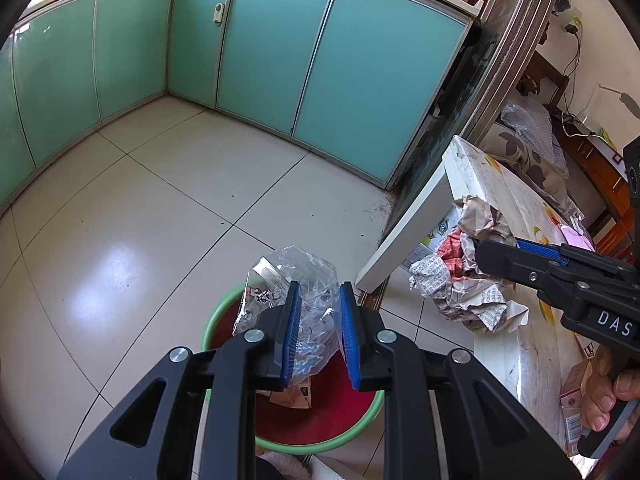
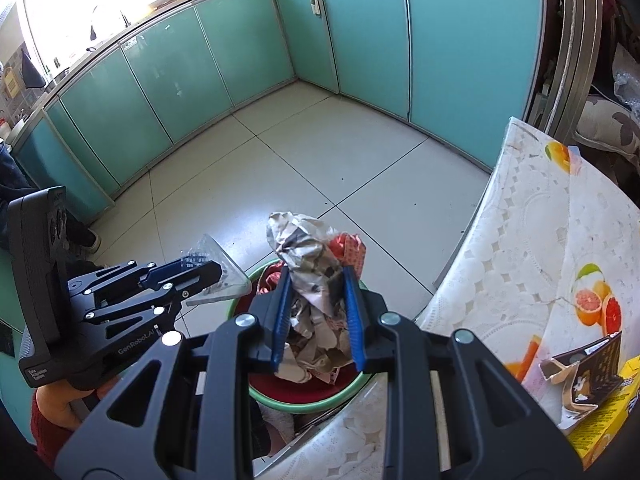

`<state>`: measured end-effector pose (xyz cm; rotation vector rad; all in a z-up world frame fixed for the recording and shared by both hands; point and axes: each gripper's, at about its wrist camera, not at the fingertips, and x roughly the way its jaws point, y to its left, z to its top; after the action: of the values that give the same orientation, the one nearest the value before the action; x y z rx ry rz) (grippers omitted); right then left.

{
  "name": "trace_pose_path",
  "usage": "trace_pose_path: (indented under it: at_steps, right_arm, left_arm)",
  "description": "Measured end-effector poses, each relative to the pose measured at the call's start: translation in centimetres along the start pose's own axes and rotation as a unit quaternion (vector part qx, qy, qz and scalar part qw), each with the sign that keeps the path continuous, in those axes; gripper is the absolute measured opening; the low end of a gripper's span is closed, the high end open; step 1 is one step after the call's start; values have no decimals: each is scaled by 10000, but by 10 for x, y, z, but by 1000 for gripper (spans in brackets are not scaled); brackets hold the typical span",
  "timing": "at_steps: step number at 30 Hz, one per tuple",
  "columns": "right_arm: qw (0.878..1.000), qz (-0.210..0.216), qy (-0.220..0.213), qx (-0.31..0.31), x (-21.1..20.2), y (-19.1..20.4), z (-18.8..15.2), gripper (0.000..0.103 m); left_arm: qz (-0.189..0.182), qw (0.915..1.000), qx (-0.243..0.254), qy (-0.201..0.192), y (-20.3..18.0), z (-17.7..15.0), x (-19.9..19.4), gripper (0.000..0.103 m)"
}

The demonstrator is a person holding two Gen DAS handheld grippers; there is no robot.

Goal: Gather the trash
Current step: 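Carry the bag and foil wrapper over the red bin and open both tools, then grasp the red-gold cigarette box on the table with the left tool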

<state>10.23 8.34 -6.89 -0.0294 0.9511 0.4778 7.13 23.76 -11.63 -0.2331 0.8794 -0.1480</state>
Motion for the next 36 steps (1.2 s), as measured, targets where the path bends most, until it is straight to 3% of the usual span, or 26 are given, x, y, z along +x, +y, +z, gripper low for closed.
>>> trace_pose_path:
  at_steps: [2, 4, 11, 20, 25, 27, 31, 36]
  right_arm:
    - [10000, 15, 6, -18, 2, 3, 0, 27]
    - [10000, 6, -3, -23, 3, 1, 0, 32]
    - [9999, 109, -46, 109, -4, -7, 2, 46]
    - [9989, 57, -464, -1, -50, -9, -7, 46]
    - [9974, -80, -713, -59, -93, -17, -14, 49]
    - [9960, -222, -861, -88, -114, -21, -19, 57]
    - [9916, -653, -1113, -115, -155, -38, -44, 60]
    - [9780, -1660, -1252, 156, -196, -77, -87, 68]
  left_arm:
    - [16, 10000, -28, -49, 0, 1, -2, 29]
    - [100, 9998, -68, -177, 1, 2, -6, 66]
    - [161, 9992, -194, -319, 5, 6, -12, 66]
    - [-51, 9986, -232, -479, -7, 10, -22, 66]
    - [-315, 9976, 149, -599, -40, 11, -31, 67]
    - [-517, 9965, 300, -584, -56, 11, -32, 68]
    - [-884, 9916, 818, -472, -95, 2, -31, 69]
    - [-1366, 9780, 1551, -287, -146, -18, -34, 78]
